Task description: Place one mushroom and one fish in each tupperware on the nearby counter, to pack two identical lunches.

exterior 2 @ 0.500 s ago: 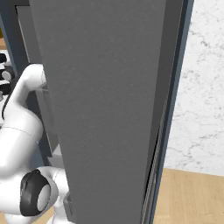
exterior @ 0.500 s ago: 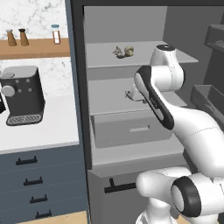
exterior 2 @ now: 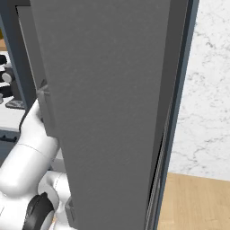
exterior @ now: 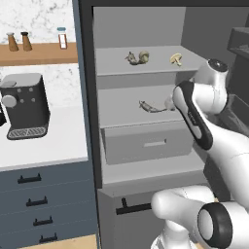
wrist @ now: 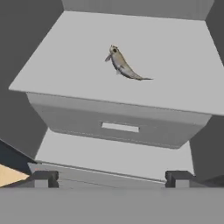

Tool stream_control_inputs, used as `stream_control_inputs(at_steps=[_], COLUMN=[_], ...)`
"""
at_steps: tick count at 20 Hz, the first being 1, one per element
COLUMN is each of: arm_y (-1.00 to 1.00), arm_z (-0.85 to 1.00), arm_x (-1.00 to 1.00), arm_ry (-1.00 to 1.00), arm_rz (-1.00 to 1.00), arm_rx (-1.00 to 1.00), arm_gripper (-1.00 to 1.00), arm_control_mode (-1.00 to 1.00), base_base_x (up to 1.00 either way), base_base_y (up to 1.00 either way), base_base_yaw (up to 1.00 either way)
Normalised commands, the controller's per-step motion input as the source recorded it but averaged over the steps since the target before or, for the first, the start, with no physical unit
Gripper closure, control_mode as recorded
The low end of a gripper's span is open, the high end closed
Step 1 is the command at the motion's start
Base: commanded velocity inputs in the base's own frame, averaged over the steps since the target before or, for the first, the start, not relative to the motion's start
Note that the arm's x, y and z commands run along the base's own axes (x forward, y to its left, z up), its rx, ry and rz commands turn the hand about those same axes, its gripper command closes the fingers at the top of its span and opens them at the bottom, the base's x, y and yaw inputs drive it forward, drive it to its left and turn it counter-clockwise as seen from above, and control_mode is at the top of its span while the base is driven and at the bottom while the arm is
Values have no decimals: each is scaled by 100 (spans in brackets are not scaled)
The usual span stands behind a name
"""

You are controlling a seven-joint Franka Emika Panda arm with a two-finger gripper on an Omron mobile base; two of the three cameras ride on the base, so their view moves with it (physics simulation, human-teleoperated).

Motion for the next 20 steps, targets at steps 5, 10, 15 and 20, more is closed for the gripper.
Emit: stream_control_inputs(at_steps=[5, 10, 15, 20], arm_y=[9, 38, 0, 0], arm_z=[-16, 0, -10, -22], arm_x=[54, 81, 81, 32], arm_ry=[-17, 6, 4, 6], arm_rz=[-2, -6, 0, 0], arm_rx=[0, -2, 0, -1], arm_gripper=[-100, -100, -100, -100], arm_control_mode=[-100, -100, -100, -100], base_base_x=[0, 0, 0, 0], base_base_y=[0, 0, 0, 0], base_base_yaw=[0, 0, 0, 0])
